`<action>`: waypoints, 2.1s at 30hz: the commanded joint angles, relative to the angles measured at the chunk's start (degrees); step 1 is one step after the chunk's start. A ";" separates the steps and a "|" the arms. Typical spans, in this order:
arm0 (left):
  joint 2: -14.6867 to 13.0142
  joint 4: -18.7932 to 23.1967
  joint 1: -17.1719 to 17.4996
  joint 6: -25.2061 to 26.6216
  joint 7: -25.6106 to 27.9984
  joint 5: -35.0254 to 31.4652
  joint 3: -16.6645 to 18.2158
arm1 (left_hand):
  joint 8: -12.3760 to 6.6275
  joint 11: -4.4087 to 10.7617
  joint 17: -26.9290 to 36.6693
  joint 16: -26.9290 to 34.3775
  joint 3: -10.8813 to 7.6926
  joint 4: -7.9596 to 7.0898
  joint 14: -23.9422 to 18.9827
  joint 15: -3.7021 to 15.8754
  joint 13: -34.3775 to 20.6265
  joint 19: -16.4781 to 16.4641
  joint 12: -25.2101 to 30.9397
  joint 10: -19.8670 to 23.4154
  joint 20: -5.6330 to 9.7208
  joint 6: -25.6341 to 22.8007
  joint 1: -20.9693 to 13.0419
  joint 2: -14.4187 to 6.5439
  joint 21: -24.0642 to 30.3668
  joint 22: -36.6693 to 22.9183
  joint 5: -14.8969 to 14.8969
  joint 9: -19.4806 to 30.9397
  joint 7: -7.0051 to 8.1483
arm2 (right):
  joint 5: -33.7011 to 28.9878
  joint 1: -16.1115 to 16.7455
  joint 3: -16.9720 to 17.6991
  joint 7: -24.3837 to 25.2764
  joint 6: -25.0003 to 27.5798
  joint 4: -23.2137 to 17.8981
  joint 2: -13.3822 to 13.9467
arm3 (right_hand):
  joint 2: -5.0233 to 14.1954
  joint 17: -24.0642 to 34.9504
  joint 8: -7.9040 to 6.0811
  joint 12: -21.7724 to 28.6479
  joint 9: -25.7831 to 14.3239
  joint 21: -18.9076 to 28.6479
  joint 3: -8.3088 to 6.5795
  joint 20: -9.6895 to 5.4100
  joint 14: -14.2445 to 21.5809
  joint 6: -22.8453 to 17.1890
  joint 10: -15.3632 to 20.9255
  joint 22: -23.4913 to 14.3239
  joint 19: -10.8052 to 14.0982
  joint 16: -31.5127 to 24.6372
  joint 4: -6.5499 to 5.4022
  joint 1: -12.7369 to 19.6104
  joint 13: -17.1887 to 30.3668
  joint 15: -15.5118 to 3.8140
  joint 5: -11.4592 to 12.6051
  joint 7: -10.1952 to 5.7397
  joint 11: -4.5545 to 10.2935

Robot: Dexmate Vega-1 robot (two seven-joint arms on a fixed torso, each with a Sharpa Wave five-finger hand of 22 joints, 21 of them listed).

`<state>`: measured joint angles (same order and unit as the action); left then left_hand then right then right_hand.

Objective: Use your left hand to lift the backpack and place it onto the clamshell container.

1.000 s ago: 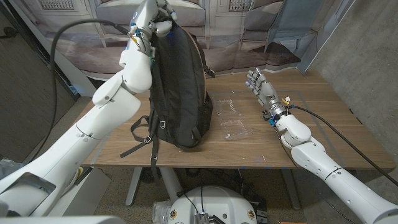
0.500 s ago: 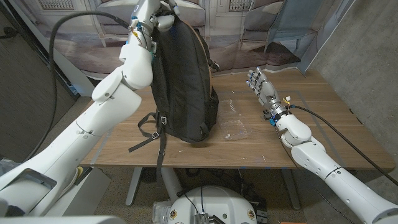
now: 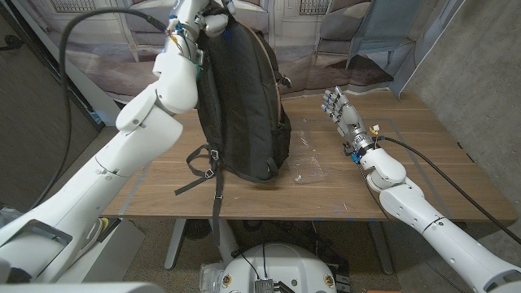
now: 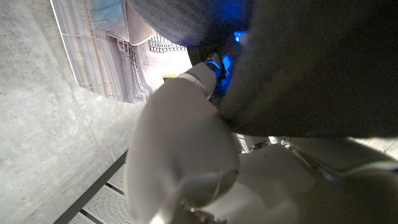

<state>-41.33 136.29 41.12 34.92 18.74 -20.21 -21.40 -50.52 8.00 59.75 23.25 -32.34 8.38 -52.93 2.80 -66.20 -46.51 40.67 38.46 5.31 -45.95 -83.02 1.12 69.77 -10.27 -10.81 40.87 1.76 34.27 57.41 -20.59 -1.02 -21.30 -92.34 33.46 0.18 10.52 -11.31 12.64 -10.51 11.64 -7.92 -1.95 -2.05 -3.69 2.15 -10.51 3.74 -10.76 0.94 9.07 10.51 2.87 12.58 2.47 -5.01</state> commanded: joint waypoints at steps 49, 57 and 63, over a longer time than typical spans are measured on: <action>1.11 4.31 -8.62 2.42 -7.23 -3.95 -6.20 | -1.07 0.47 1.15 -0.91 -1.19 -0.17 -5.87 8.33 -0.55 0.65 -0.63 0.88 7.41 -0.03 0.67 -0.13 1.10 -0.33 -0.29 -0.32 0.34 | 0.59 -0.27 0.67 -0.31 -1.61 0.89 -0.61 | 0.83 0.34 0.02 -0.21 -0.28 0.16 0.26 -0.43 0.38 -0.34 0.45 -0.24 0.67 -0.16 0.43 0.17 0.33 0.32 -0.04 0.22 -0.34; 2.07 4.02 -10.15 1.95 -8.51 -5.05 -7.70 | -1.16 0.67 1.28 -1.02 -1.25 -0.18 -6.03 8.32 -0.44 0.76 -0.84 0.91 7.39 -0.25 0.78 -0.13 1.27 -0.35 -0.29 -0.53 0.27 | 0.62 -0.35 0.66 -0.72 -2.20 1.38 -0.76 | 0.87 0.34 0.01 -0.21 -0.28 0.16 0.28 -0.45 0.38 -0.37 0.47 -0.24 0.68 -0.16 0.45 0.18 0.33 0.33 -0.05 0.26 -0.47; 2.75 3.85 -11.05 1.37 -9.67 -5.59 -8.60 | -1.13 0.66 1.33 -1.19 -1.33 -0.17 -6.13 8.48 -0.46 0.89 -0.95 0.90 7.40 -0.25 0.86 -0.06 1.39 -0.35 -0.27 -0.76 0.56 | 0.85 0.10 0.90 -0.62 -2.65 1.36 -0.87 | 0.90 0.34 0.03 -0.19 -0.28 0.16 0.30 -0.42 0.38 -0.34 0.53 -0.24 0.69 -0.15 0.48 0.19 0.33 0.31 -0.05 0.29 -0.43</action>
<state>-39.61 140.26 31.78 36.98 11.98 -23.56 -28.24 -51.52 8.71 60.90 22.23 -33.12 8.24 -53.69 2.87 -66.46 -45.89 39.82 39.19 5.33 -46.18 -82.15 1.54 70.66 -10.56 -10.85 40.25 1.97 34.84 57.02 -20.04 -1.52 -23.24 -91.40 32.84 0.71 10.52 -11.31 12.64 -10.51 11.64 -7.68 -2.16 -1.84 -3.79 2.36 -10.51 3.94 -10.76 1.17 9.15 10.51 3.08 12.58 2.57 -5.22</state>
